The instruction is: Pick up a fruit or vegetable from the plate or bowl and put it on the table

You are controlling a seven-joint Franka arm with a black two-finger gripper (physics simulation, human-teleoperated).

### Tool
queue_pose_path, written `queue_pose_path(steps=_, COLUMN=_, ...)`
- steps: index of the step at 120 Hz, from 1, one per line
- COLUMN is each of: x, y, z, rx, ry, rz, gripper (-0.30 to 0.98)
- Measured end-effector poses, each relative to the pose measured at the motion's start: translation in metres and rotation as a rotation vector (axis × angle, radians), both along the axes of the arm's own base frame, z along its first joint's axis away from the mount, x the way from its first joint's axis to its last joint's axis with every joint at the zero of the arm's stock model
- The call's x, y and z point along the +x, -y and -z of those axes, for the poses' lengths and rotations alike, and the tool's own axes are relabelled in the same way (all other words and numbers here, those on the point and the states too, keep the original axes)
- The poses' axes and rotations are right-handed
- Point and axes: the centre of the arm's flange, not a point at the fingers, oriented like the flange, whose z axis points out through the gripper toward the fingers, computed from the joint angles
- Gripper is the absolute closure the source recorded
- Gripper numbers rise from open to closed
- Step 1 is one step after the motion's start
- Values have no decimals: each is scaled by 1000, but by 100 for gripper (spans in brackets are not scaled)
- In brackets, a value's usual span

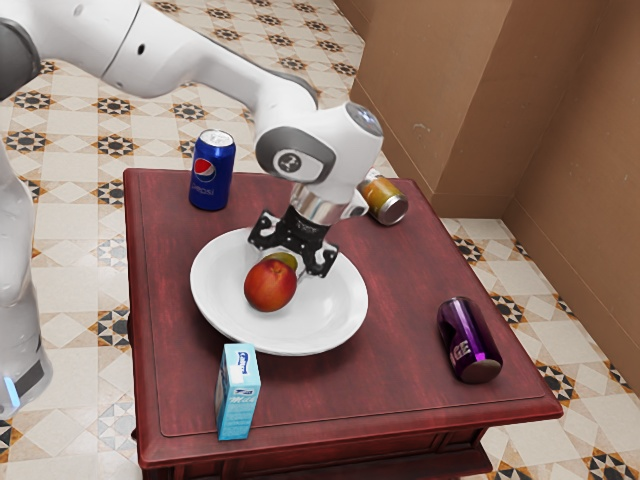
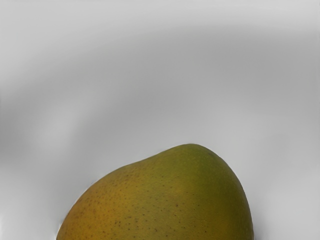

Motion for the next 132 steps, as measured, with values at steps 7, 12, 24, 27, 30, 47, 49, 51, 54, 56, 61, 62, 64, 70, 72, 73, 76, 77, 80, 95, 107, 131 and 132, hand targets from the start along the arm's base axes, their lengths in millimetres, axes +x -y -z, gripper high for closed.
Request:
queue_pose_path(steps=7, x=0, y=0, z=0, rx=1, ry=1, rz=0, gripper=25)
queue_pose_path(steps=12, x=0, y=0, z=0, rx=3, ry=0, rz=1, gripper=31)
queue_pose_path(steps=24, x=0, y=-1, z=-1, rx=11, ry=-1, rz=3, gripper=40)
queue_pose_path(steps=27, x=0, y=-1, z=-1, rx=12, ry=-2, rz=3, gripper=41)
queue_pose_path(steps=30, x=0, y=-1, z=-1, rx=13, ry=-2, rz=4, gripper=42)
queue_pose_path(steps=47, x=-1, y=-2, z=-2, rx=20, ry=-7, rz=4, gripper=42)
queue_pose_path(steps=49, x=-1, y=-2, z=-2, rx=21, ry=-7, rz=4, gripper=42)
queue_pose_path(steps=51, x=-1, y=-2, z=-3, rx=21, ry=-7, rz=4, gripper=42)
queue_pose_path(steps=54, x=-1, y=-1, z=-3, rx=23, ry=-6, rz=7, gripper=41)
queue_pose_path(steps=56, x=-1, y=0, z=-3, rx=24, ry=-6, rz=9, gripper=41)
queue_pose_path(steps=61, x=-1, y=4, z=-5, rx=25, ry=-2, rz=15, gripper=42)
queue_pose_path(steps=62, x=-1, y=5, z=-6, rx=26, ry=-1, rz=17, gripper=42)
queue_pose_path(steps=64, x=-1, y=6, z=-8, rx=26, ry=3, rz=20, gripper=42)
queue_pose_path(steps=70, x=0, y=11, z=-11, rx=28, ry=10, rz=28, gripper=44)
queue_pose_path(steps=72, x=0, y=11, z=-12, rx=28, ry=12, rz=30, gripper=44)
queue_pose_path(steps=73, x=0, y=12, z=-13, rx=28, ry=12, rz=30, gripper=44)
queue_pose_path(steps=76, x=0, y=13, z=-15, rx=29, ry=15, rz=32, gripper=44)
queue_pose_path(steps=77, x=0, y=13, z=-16, rx=29, ry=16, rz=32, gripper=44)
queue_pose_path(steps=80, x=0, y=13, z=-17, rx=29, ry=19, rz=32, gripper=42)
queue_pose_path(steps=95, x=4, y=13, z=-29, rx=32, ry=42, rz=32, gripper=43)
queue_pose_path(steps=107, x=9, y=12, z=-39, rx=33, ry=61, rz=29, gripper=43)
queue_pose_path(steps=131, x=32, y=10, z=-60, rx=26, ry=107, rz=25, gripper=43)
queue_pose_path(steps=132, x=35, y=10, z=-61, rx=25, ry=110, rz=25, gripper=43)
